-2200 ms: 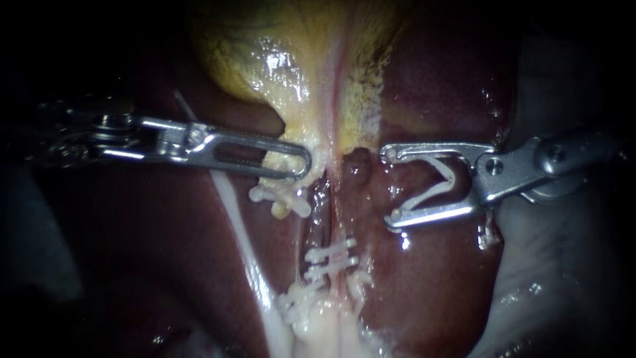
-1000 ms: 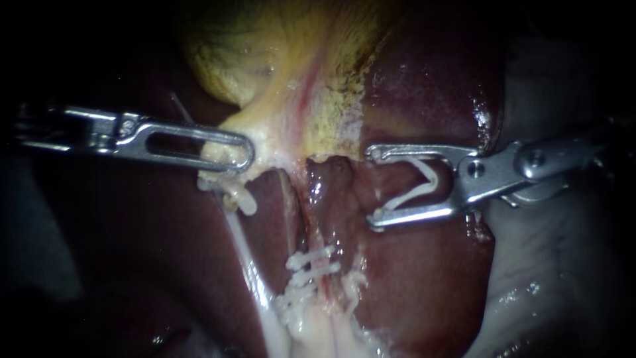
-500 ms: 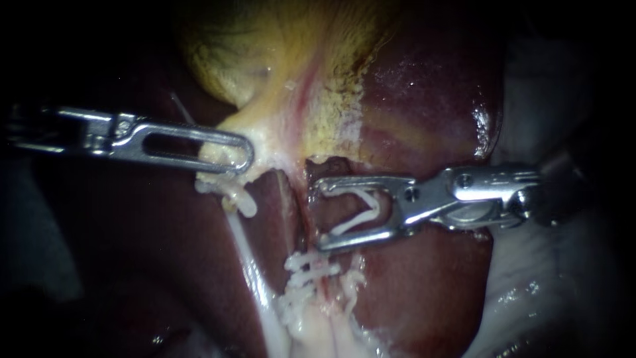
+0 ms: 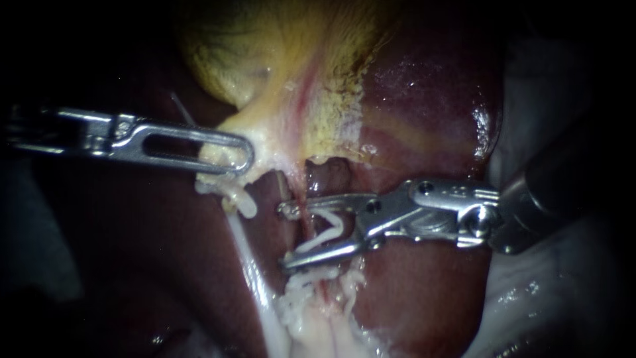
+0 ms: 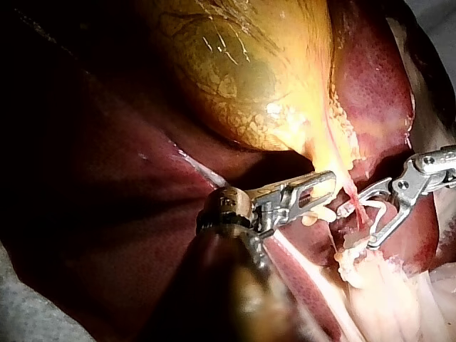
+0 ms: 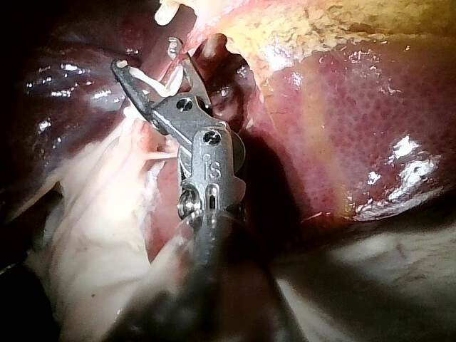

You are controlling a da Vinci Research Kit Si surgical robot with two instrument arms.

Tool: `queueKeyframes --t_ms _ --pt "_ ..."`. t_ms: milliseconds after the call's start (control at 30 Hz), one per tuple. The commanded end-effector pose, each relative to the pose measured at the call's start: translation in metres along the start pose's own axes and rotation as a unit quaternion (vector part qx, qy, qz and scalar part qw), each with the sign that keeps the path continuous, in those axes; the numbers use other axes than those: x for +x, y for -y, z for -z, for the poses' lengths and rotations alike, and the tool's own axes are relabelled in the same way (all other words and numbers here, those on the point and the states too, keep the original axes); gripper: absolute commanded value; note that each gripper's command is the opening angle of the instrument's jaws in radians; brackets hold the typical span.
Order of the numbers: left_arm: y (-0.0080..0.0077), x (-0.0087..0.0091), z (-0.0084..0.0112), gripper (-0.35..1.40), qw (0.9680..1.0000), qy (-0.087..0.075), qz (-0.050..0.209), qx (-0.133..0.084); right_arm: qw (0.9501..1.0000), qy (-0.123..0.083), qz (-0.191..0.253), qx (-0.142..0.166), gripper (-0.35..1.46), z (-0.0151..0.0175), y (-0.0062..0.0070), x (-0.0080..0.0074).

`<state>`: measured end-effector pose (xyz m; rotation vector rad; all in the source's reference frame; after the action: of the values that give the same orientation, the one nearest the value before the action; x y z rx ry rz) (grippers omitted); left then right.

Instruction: Clipping third clip right tube

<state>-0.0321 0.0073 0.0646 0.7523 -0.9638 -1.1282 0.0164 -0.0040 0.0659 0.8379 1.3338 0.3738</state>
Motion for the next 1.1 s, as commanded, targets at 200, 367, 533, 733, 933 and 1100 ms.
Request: queueKeyframes --t_ms 200,367,533,733,933,1100 --pt "-0.0001 0.0000 0.0000 -0.35 1.0000 0.000 0.000 0.000 0.9996 -0.023 -0.013 0.009 0.45 -0.0004 -0.0001 0.0006" --pt "-0.0001 0.0000 0.0000 -0.35 1.0000 0.000 0.000 0.000 0.9989 -0.042 -0.017 0.012 0.45 0.0001 -0.0005 0.0015" --pt "-0.0001 0.0001 0.0000 -0.35 1.0000 0.000 0.000 0.000 0.9975 -0.066 -0.023 0.013 0.45 0.0008 -0.0009 0.0030" --pt "-0.0002 0.0002 -0.0001 -0.35 1.0000 0.000 0.000 0.000 0.9960 -0.083 -0.031 0.014 0.45 0.0014 -0.0014 0.0040" --pt "-0.0002 0.0002 -0.0002 -0.35 1.0000 0.001 -0.001 -0.001 0.9951 -0.091 -0.037 0.011 0.42 0.0016 -0.0019 0.0041" --pt "-0.0002 0.0002 -0.0002 -0.35 1.0000 0.001 -0.001 -0.001 0.9930 -0.092 -0.073 0.010 -0.10 0.0025 -0.0016 0.0038"
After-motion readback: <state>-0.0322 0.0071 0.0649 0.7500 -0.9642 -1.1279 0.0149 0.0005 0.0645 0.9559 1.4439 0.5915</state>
